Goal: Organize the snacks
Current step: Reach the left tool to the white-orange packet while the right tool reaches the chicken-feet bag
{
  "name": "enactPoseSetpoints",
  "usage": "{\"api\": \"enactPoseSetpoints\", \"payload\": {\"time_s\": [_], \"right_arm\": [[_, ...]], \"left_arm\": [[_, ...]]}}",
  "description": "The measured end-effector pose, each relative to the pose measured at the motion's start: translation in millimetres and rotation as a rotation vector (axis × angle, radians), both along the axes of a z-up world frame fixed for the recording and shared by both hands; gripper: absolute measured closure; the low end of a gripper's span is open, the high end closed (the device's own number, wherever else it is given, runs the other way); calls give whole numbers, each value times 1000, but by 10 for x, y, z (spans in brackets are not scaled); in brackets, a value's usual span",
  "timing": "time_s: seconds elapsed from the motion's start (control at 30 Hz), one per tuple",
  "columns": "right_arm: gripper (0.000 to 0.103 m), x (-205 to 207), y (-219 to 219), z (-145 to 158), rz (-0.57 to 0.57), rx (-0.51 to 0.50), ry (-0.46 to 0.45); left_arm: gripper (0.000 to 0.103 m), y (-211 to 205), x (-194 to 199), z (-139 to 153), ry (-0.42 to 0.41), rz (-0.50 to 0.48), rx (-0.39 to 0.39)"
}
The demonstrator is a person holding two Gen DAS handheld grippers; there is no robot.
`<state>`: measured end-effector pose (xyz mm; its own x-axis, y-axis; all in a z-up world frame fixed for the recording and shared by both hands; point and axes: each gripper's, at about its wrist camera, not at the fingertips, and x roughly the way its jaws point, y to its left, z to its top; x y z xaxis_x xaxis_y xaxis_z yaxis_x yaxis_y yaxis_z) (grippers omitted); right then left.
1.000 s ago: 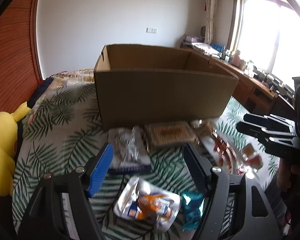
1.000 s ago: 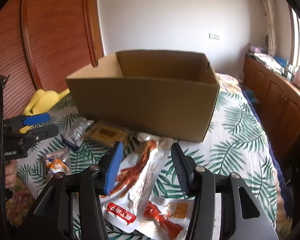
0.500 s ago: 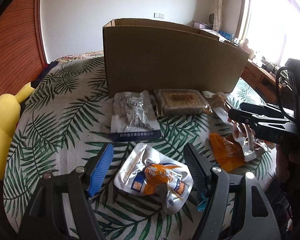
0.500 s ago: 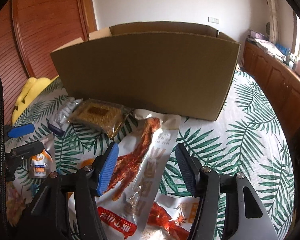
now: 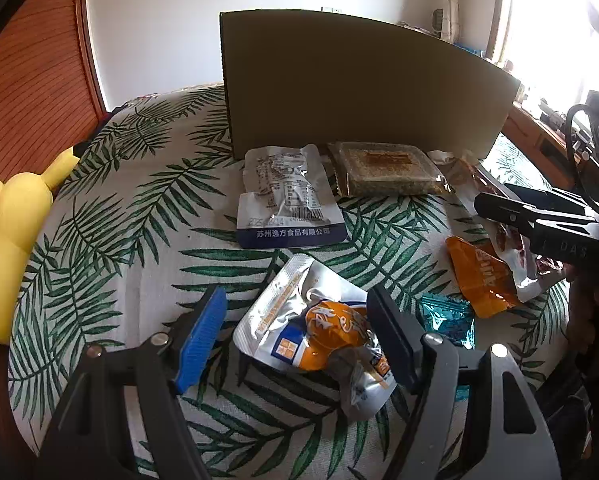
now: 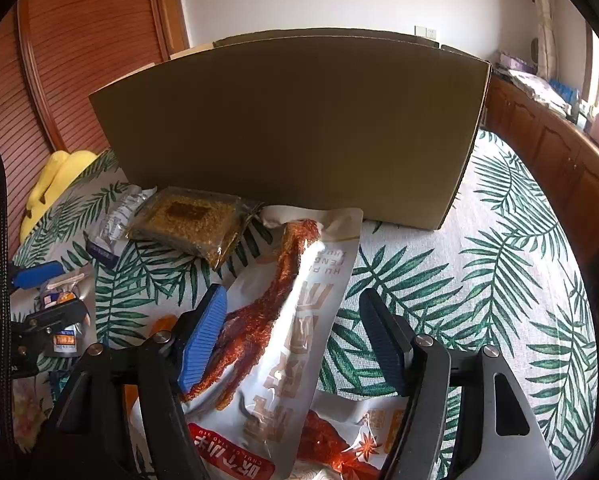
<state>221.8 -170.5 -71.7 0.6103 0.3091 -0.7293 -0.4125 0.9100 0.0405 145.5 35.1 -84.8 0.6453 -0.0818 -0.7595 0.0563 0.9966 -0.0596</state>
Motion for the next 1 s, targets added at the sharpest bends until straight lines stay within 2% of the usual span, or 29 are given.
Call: {"api": "enactPoseSetpoints", "payload": {"time_s": [0.17, 0.37, 0.6, 0.87, 1.0], "right_arm": [[32, -3, 43, -15, 1, -11, -8], [32, 2, 50, -30, 3, -6, -6], [32, -16, 75, -30, 3, -21, -23], [32, -23, 77, -35, 4, -17, -21], [32, -14, 60, -36, 7, -10, -14]], "left_arm": [[30, 62, -19, 33, 10, 13, -1], [30, 152, -152, 134, 9, 35, -39], [33, 85, -293, 68, 77, 27, -94], [33, -28, -85, 45, 80, 40, -110], [33, -122, 45, 36, 73, 37, -77]]}}
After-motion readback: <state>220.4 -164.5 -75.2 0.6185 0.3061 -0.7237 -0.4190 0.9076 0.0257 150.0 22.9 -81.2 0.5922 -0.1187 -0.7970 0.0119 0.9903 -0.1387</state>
